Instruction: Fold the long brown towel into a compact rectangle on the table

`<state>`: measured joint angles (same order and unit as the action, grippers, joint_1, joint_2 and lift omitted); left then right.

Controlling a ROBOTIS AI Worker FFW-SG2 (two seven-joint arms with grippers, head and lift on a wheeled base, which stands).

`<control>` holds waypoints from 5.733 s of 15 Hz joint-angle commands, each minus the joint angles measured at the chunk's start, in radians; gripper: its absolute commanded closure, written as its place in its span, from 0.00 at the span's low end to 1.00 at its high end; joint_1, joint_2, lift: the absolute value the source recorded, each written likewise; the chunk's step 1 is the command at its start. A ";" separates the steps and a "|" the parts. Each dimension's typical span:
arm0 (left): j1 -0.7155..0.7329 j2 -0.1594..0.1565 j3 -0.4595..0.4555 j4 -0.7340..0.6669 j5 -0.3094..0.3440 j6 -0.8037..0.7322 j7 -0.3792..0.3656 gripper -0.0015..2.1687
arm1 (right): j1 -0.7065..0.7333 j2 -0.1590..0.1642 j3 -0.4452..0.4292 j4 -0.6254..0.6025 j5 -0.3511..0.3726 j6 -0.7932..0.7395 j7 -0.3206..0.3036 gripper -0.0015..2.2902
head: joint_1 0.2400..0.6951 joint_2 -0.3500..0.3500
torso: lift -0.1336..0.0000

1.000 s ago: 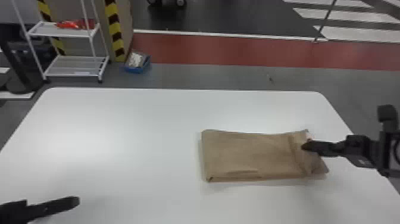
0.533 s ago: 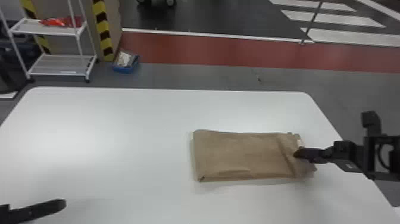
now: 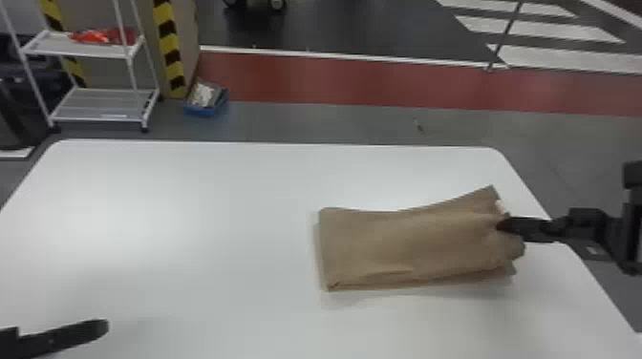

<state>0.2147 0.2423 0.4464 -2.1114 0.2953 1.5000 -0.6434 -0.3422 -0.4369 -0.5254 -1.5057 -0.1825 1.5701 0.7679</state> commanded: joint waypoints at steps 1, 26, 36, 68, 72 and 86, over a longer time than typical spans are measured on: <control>0.009 0.000 0.003 0.001 0.002 -0.010 -0.004 0.04 | 0.011 -0.016 0.001 0.036 0.011 0.002 -0.002 0.51 | 1.00 0.27 | 0.08; 0.052 0.003 0.031 -0.022 0.027 -0.013 -0.032 0.04 | -0.001 -0.028 0.114 0.064 0.127 0.002 -0.065 0.10 | 1.00 0.17 | 0.08; 0.068 0.003 0.055 -0.038 0.039 -0.013 -0.038 0.04 | -0.060 0.017 0.228 0.122 0.230 -0.003 -0.090 0.24 | 1.00 0.23 | 0.08; 0.068 0.000 0.069 -0.061 0.027 0.003 -0.025 0.04 | 0.086 0.112 0.183 -0.337 0.028 0.002 0.051 0.55 | 1.00 0.48 | 0.08; 0.068 -0.005 0.066 -0.058 0.027 0.000 -0.024 0.04 | 0.091 0.145 0.278 -0.341 0.074 0.002 0.053 0.55 | 1.00 0.53 | 0.08; 0.068 -0.003 0.071 -0.041 0.028 -0.013 -0.030 0.04 | 0.094 0.224 0.528 -0.321 0.201 0.002 0.140 0.52 | 1.00 0.78 | 0.08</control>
<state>0.2822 0.2414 0.5183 -2.1526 0.3237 1.4873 -0.6733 -0.2523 -0.2104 -0.0074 -1.8214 0.0147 1.5701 0.8947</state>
